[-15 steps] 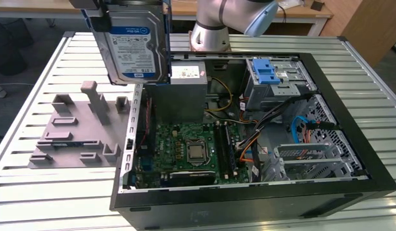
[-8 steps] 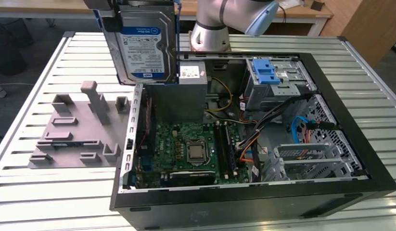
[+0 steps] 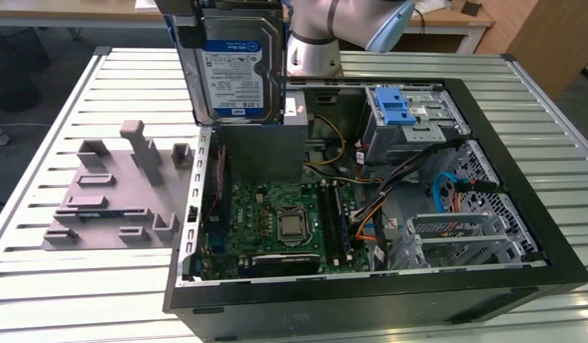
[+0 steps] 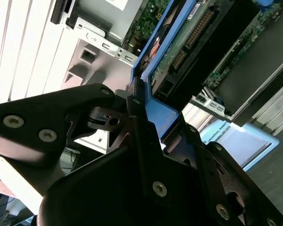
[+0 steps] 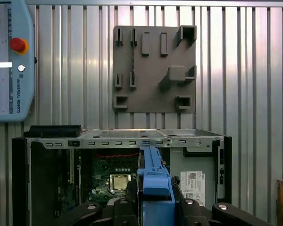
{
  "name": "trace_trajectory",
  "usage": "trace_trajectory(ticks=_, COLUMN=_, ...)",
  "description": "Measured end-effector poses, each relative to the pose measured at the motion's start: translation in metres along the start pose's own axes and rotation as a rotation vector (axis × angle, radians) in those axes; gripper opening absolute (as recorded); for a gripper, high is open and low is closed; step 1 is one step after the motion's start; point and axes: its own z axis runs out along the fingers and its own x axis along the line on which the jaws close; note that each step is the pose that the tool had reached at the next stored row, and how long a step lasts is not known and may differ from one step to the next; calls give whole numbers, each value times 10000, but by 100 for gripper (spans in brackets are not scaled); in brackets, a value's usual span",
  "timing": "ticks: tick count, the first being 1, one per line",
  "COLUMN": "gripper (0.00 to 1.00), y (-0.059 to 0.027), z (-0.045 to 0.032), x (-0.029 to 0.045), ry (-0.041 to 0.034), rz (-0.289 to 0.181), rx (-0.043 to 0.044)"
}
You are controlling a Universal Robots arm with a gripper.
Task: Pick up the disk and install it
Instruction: 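Pick up the disk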
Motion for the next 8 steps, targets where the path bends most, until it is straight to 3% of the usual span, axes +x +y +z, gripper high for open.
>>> trace_trajectory(ticks=8, gripper=36, y=-225, z=3, x=-5, ry=0, rz=0, rx=0)
